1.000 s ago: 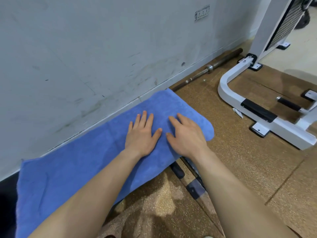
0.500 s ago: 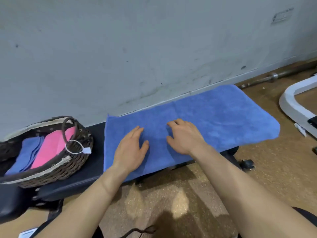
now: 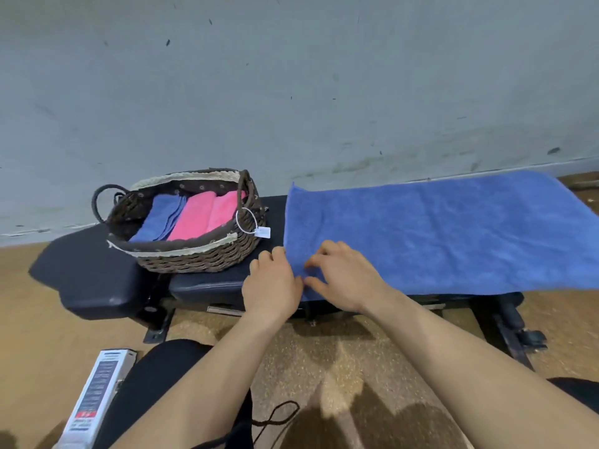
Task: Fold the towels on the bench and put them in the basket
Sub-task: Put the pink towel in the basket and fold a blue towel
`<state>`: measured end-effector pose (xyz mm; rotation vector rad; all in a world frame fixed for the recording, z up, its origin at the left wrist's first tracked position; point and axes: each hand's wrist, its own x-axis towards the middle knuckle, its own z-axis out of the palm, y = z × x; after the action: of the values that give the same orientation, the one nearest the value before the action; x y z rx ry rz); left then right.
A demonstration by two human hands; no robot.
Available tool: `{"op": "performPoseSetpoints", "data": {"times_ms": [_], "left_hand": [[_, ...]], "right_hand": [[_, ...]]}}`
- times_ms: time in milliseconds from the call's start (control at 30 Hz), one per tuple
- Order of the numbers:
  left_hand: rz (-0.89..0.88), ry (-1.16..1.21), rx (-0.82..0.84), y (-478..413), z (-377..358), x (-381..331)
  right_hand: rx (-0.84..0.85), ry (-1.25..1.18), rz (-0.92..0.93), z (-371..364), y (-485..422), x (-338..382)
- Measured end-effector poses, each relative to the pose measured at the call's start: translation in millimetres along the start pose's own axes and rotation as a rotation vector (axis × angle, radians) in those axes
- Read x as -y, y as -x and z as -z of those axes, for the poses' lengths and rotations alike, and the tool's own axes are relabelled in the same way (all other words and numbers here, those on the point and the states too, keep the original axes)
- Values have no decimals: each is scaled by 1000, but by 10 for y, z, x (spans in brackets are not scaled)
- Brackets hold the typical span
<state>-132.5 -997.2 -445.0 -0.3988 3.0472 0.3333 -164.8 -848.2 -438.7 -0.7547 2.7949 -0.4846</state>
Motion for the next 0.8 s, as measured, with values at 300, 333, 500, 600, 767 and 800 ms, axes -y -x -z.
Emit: {"op": "performPoseSetpoints", "data": {"times_ms": [300, 333, 500, 600, 767, 800], "left_hand": [[165, 585, 130, -197, 75, 107], [175, 666, 156, -199, 87, 108], [255, 1038, 240, -181, 149, 57], [233, 1082, 276, -197, 163, 48], [0, 623, 25, -180, 115, 19], [-63, 595, 1, -155, 117, -23]], "right_hand": [[49, -90, -46, -77, -23, 159], [45, -98, -40, -79, -14, 160], [-2, -115, -56, -137, -3, 165], [-72, -162, -68, -153, -47, 107], [-44, -223, -167, -67, -63, -62], [-48, -220, -175, -44, -52, -99]]}}
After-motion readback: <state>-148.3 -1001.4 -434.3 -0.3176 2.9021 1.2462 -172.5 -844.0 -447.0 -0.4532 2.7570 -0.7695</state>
